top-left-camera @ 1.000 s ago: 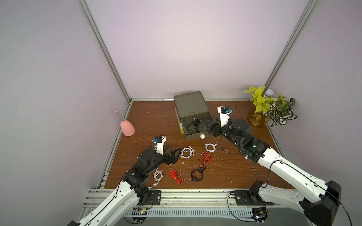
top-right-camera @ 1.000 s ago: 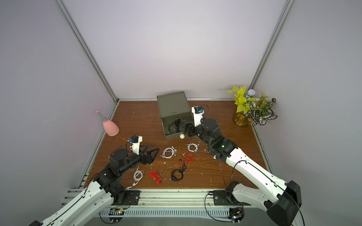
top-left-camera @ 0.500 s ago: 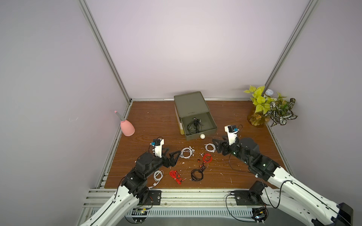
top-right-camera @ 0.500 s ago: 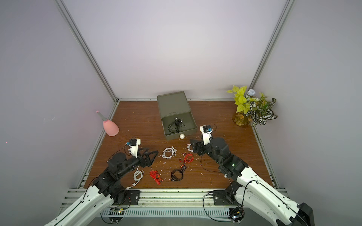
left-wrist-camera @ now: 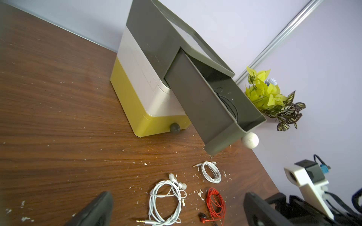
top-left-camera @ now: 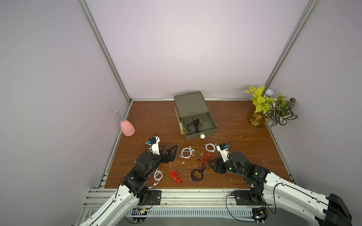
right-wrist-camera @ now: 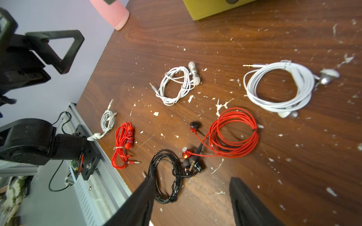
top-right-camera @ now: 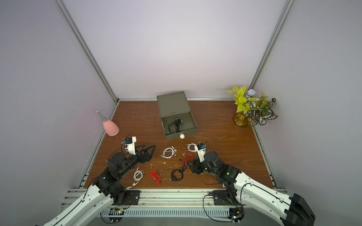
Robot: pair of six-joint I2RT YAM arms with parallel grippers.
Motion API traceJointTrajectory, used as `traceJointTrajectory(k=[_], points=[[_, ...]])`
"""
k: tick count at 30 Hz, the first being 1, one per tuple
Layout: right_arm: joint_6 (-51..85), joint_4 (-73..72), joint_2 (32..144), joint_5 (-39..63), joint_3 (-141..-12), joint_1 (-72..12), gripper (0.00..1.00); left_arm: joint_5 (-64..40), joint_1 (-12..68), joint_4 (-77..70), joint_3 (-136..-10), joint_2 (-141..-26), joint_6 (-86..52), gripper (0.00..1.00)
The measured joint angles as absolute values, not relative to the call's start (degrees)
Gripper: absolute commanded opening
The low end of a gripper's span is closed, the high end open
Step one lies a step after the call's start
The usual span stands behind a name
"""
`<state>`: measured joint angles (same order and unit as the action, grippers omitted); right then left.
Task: Place the wired earphones into the drawer by color
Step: Pick up the wired earphones from the center of the board.
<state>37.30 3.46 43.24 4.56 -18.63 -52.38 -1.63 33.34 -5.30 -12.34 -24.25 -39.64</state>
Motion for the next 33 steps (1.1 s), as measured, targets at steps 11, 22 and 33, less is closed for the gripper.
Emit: traceJointTrajectory(k=[11, 22, 33], points=[[41.65, 0.01, 50.78, 1.52, -18.09, -60.49, 0.62, 1.45, 33.34, -5.80, -11.79, -24.25, -40.73, 1.00], [44.88, -0.56, 58.52, -2.35, -18.76, -67.13, 0.55, 1.61, 33.34, -5.80, -11.79, -24.25, -40.75, 1.00], [47.35, -1.56, 64.64, -5.78, -21.87, -70.19, 0.46, 1.58, 33.34, -5.78, -11.70, -23.83, -40.75, 1.00]])
